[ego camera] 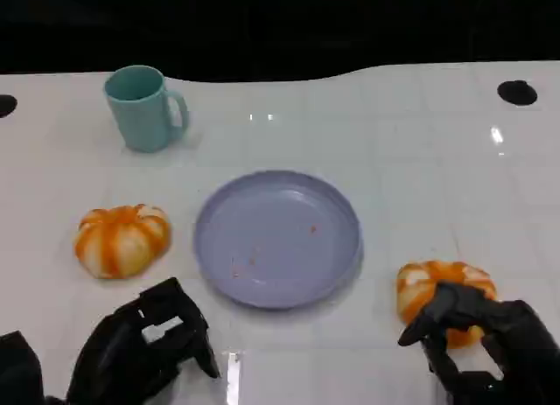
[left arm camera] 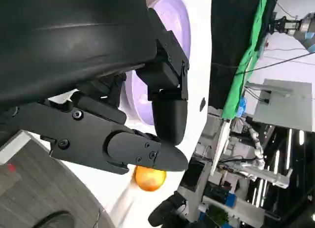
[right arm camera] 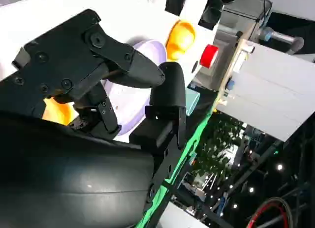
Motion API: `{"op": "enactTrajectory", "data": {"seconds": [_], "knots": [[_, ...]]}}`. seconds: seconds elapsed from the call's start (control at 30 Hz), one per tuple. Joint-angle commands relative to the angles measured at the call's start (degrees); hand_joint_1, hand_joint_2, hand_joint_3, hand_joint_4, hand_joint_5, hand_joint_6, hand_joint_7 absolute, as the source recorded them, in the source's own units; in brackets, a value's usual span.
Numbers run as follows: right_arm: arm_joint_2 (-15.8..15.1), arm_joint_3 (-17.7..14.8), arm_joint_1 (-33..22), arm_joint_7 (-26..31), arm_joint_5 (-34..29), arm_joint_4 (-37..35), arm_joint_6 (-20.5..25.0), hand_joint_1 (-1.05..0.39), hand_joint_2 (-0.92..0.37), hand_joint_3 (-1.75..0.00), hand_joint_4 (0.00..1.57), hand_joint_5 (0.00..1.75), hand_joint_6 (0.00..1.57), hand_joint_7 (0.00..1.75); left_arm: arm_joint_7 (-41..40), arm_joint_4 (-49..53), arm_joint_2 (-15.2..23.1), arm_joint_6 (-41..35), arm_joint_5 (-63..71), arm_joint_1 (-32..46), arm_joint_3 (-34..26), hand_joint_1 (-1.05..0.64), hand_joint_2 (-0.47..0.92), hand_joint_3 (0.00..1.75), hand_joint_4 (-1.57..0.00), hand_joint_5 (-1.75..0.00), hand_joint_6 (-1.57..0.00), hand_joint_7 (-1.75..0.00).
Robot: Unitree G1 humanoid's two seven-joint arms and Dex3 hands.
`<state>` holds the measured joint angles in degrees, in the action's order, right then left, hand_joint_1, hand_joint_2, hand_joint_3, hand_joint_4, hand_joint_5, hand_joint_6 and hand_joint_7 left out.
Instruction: Grasp the bread from the table and place it into the plate.
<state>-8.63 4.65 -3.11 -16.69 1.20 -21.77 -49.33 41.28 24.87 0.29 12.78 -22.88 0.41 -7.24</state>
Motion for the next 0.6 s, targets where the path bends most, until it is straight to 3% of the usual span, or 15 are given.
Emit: {"op": "enactTrajectory", "data": {"seconds": [0.03, 0.6], "knots": [[-0.3, -0.5, -0.2, 0.3, 0.1, 0.6, 0.4, -0.32, -0.48, -1.14, 0.86, 1.75, 0.77, 1.30, -0.4, -0.3, 0.8, -0.5, -0.4, -0.4, -0.5, -0.61, 0.92, 0.09, -0.69, -1.73, -0.67, -1.39], [-0.3, -0.4, 0.1, -0.5, 1.0, 0.0, -0.1, -0.34, -0.48, -1.14, 0.82, 1.75, 0.77, 1.30, -0.3, -0.6, 0.8, -0.4, -0.5, -0.2, -0.5, -0.61, 0.92, 0.09, -0.69, -1.74, -0.67, -1.37]]}}
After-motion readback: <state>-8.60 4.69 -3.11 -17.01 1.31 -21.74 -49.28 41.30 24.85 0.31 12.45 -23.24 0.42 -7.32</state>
